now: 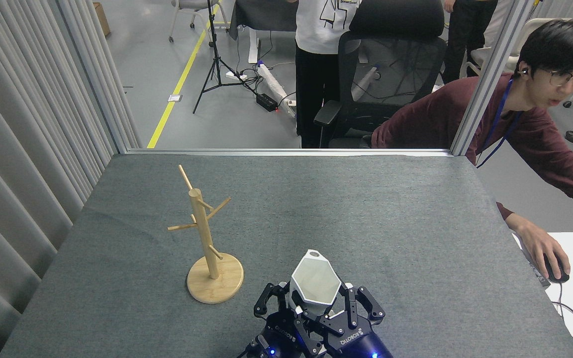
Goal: Hang cup on storage rack
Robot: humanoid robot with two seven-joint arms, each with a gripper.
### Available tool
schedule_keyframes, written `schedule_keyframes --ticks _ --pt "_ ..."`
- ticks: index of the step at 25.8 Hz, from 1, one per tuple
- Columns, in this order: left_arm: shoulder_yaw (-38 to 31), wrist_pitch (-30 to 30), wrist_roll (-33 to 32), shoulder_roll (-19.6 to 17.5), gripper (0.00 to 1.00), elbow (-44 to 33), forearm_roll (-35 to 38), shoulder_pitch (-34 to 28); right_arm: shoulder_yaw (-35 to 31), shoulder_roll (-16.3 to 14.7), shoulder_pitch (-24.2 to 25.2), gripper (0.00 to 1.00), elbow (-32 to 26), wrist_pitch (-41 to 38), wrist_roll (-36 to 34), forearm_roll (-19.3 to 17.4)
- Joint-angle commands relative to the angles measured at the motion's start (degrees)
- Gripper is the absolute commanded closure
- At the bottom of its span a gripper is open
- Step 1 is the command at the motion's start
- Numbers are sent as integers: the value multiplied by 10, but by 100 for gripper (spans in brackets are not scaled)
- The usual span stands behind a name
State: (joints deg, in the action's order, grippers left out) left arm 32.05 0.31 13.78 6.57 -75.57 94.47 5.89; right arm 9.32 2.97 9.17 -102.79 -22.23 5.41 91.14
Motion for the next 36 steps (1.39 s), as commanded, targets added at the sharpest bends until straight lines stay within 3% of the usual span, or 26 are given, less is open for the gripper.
schedule_keyframes --ticks 1,7,8,10,14,21,26,36 --pt "2 -8 1 0 50 -2 1 0 2 -1 0 47 0 -10 -3 0" --pt "2 -9 1 -1 53 -4 1 0 2 0 0 46 0 -10 -3 0" --pt "2 -10 1 -1 53 -4 1 0 2 0 0 41 0 -9 -3 0" --pt "2 -10 1 0 53 -4 1 0 1 2 -1 0 0 -1 -8 0" --pt "2 -10 1 -1 53 -3 1 0 1 1 -3 0 0 -3 -9 -6" --pt "2 -10 1 -1 53 -4 1 0 -1 1 -9 0 0 -25 -26 -49" --pt "2 -10 1 -2 53 -4 1 0 -7 0 -9 0 0 -35 -55 -54" --pt "2 -17 1 -2 53 -7 1 0 -35 1 -20 1 -1 -44 -194 -55"
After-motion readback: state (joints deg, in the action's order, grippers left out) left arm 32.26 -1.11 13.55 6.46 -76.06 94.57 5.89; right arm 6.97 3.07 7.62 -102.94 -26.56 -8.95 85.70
